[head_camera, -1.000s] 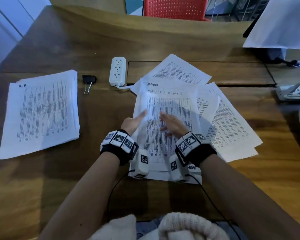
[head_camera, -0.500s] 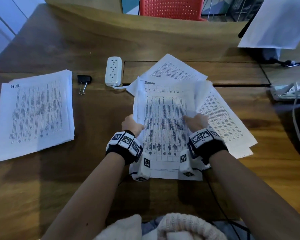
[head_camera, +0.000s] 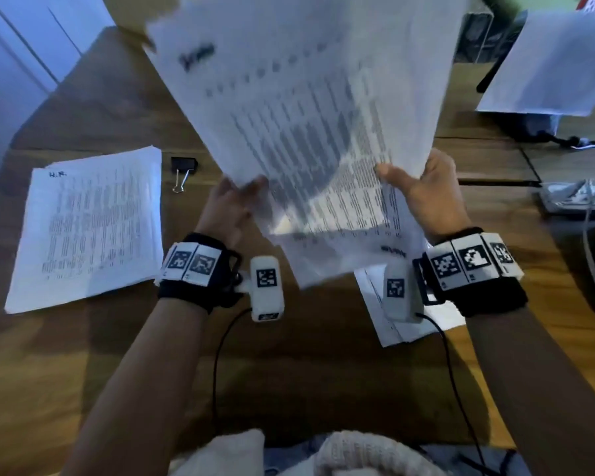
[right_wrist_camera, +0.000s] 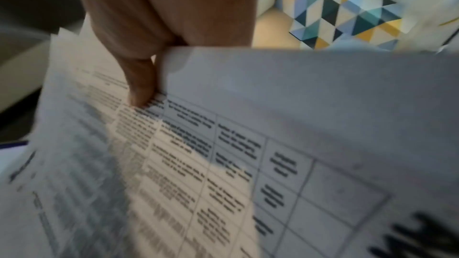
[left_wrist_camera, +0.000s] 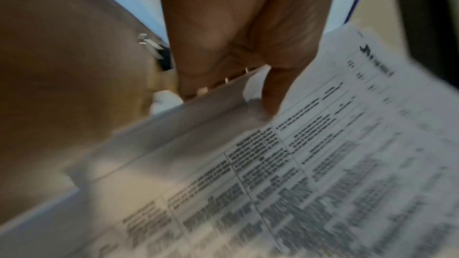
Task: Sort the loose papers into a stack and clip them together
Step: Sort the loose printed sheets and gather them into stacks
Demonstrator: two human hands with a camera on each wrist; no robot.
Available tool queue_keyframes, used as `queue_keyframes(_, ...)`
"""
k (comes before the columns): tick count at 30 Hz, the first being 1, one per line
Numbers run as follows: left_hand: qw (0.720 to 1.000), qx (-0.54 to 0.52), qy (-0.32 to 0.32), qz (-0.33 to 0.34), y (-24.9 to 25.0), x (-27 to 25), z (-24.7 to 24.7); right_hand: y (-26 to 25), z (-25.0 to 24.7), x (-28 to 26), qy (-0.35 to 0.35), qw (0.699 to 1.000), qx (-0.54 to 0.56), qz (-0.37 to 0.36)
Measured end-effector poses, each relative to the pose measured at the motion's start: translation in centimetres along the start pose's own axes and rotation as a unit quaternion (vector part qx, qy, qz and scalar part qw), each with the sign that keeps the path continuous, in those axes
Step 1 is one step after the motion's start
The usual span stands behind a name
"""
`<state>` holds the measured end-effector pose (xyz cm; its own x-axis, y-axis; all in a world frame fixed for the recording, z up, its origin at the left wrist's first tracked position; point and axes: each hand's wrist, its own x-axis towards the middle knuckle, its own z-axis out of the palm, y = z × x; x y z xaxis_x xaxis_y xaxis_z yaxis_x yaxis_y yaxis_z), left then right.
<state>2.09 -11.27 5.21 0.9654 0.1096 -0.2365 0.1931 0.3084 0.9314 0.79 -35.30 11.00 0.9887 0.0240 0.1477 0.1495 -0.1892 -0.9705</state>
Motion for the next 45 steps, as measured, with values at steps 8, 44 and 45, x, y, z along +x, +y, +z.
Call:
queue_keyframes(8, 0.977, -0.030, 0.000, 0.212, 7.5, -2.7, -1.5, -3.1, 3.2, 0.5, 0.079, 0.985, 0.073, -0.134)
queue_keyframes(44, 0.795, 0.576, 0.071, 0.175, 11.2, -0.9, -15.1, -8.0, 24.8, 3.3, 0.055, 0.769, -0.522, -0.364)
queue_keyframes(45, 0.777, 0.599, 0.077, 0.177, 12.4, -1.3, -15.5, -8.6, 25.8, 3.9, 0.019, 0.734, -0.563, -0.378)
